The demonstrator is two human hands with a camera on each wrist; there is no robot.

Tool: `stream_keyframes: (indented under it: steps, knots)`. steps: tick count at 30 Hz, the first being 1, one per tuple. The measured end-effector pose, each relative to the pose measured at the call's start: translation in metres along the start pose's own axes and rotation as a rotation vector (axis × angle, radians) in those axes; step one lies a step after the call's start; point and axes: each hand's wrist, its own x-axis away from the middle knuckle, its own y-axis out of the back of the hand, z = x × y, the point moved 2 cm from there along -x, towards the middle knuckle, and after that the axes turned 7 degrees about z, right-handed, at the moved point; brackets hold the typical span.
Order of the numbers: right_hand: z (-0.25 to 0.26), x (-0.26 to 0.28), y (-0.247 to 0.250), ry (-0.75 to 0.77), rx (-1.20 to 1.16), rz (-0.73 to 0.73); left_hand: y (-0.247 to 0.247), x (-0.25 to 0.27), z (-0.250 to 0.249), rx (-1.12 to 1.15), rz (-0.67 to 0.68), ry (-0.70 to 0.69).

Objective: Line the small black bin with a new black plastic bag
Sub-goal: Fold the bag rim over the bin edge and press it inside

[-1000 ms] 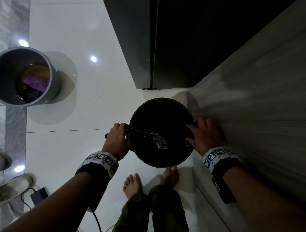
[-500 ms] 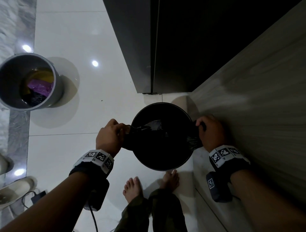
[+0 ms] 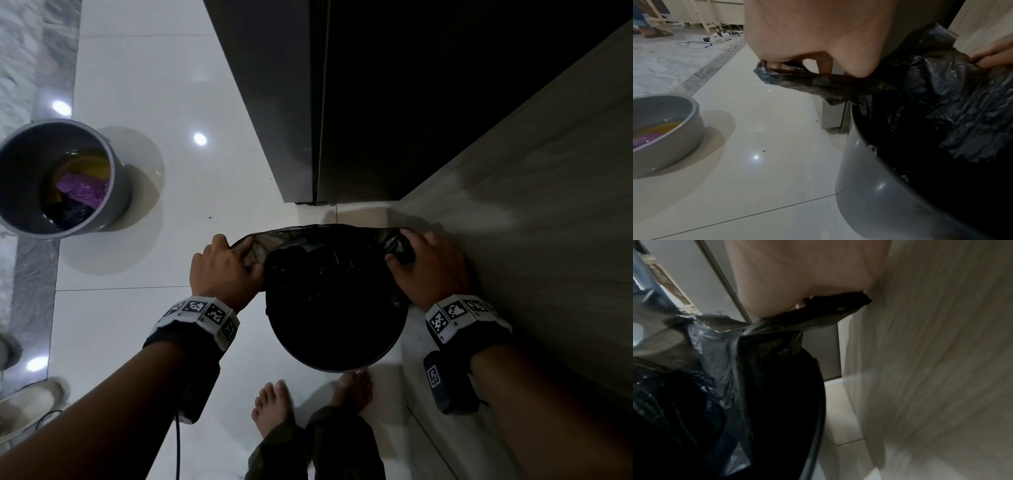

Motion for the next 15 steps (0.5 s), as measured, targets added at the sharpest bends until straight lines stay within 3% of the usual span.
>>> stream_keyframes:
  steps: [9, 15]
  knots:
    - [-0.003, -0.030, -0.009, -0.083, 0.011, 0.148, -0.010, -0.026, 0.004, -0.026, 0.221, 0.010]
    - [0.003, -0.042, -0.013, -0.146, -0.025, 0.203, -0.008, -0.035, 0.002, 0.191, 0.241, 0.106]
